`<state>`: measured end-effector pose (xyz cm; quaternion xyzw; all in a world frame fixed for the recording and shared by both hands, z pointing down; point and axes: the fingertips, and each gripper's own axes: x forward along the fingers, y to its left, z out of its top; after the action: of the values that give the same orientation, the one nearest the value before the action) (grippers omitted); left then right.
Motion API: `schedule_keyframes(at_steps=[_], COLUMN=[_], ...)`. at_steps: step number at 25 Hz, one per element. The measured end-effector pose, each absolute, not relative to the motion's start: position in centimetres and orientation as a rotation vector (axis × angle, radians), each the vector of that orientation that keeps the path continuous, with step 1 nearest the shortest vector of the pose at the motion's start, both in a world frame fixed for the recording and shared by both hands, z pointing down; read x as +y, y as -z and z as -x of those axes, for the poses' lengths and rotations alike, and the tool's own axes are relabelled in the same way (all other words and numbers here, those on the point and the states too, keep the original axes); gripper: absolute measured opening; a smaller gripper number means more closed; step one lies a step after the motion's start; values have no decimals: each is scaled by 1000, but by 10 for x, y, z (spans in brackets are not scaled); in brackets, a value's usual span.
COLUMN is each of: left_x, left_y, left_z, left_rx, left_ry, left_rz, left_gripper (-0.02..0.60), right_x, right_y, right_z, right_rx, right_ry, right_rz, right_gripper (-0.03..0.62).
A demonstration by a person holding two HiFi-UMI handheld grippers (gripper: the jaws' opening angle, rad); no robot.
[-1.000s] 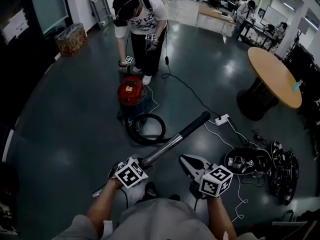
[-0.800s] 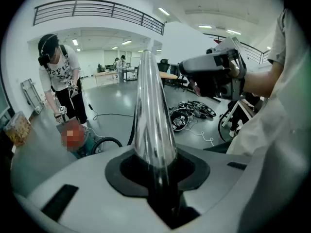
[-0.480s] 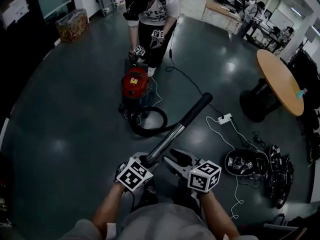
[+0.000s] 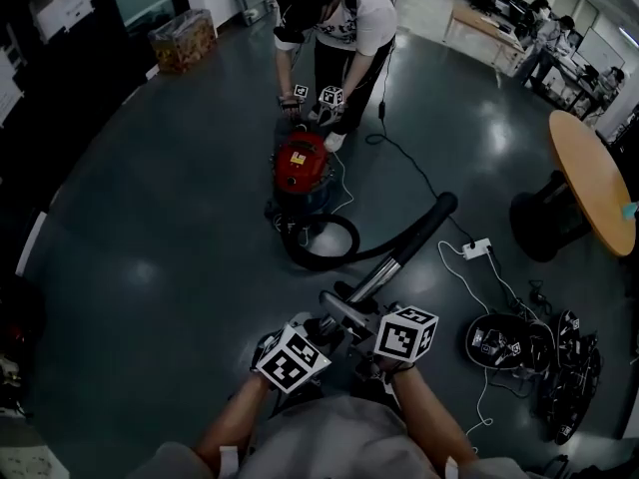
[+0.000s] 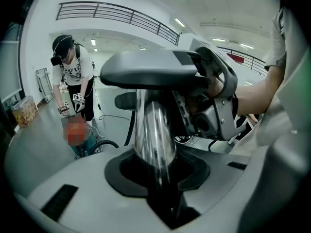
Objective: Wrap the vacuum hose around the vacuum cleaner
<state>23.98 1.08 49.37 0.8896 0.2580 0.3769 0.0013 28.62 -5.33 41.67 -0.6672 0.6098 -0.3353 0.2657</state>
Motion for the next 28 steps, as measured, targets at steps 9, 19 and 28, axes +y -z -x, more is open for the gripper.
schedule_keyframes(at_steps=[9,19,28], left_x=[41,30,-20], left_y=[-494,-490,-504], left_z=[-249,-233,-172], left_rx=[733,715,556], left_ry=[-1176,-1199,-1397], left_rz=[-2783,-2835,-2768], left_gripper=[113,285,294], right_x=[-38,-29,-22], right_y=[-412,-403,-407], right_z=[-303,-322,-366], right_rx=[1612,1606,1568], right_ry=[899,890,903], right_rz=[1785,1757,1835], right_gripper=[118,104,104])
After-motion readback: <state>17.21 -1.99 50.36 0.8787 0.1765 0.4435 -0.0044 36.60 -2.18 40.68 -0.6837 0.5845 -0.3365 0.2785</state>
